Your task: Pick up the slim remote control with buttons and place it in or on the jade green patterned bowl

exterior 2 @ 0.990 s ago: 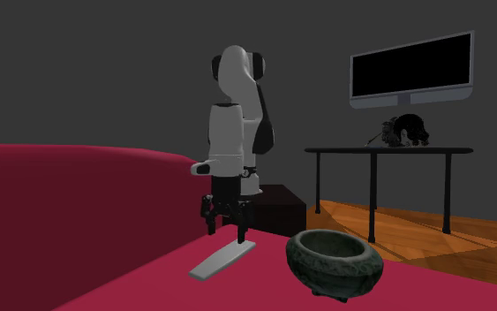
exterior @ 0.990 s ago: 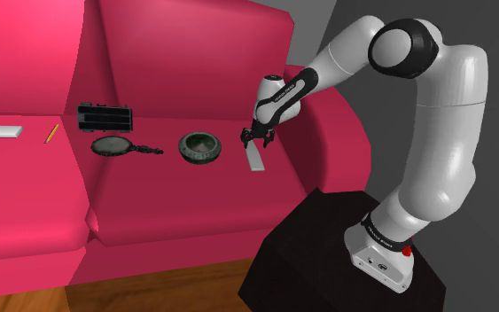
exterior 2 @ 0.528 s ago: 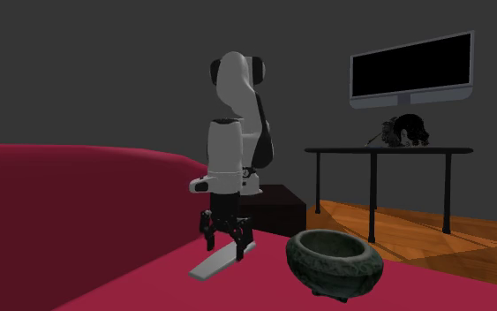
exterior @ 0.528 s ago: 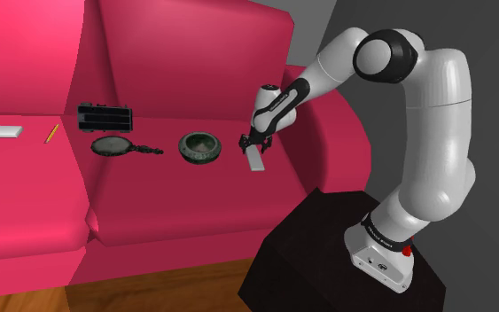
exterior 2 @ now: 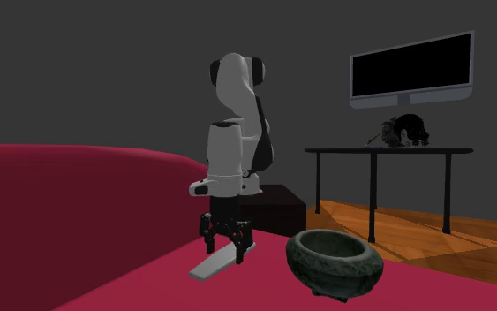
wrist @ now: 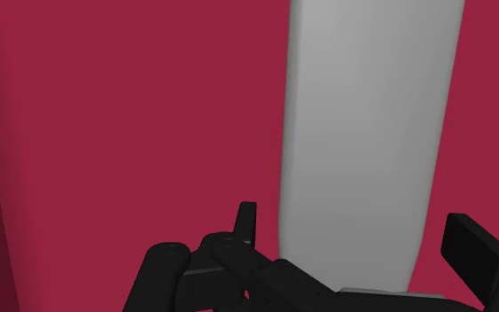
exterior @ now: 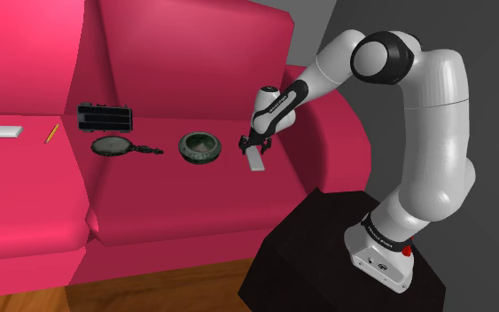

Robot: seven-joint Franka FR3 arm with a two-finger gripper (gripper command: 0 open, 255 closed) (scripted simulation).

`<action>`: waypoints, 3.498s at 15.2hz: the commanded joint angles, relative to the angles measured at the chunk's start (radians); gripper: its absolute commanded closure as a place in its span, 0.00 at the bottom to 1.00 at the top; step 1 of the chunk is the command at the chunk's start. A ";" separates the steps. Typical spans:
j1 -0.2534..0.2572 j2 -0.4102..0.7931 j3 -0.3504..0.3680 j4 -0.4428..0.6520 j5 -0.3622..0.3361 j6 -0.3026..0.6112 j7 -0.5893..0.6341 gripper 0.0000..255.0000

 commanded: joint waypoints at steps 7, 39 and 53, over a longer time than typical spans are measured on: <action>0.000 0.000 0.000 0.000 0.000 0.000 0.000 1.00; -0.017 -0.331 0.024 -0.046 0.030 -0.285 -0.023 1.00; 0.131 -0.198 0.072 0.231 -0.002 -0.434 0.182 1.00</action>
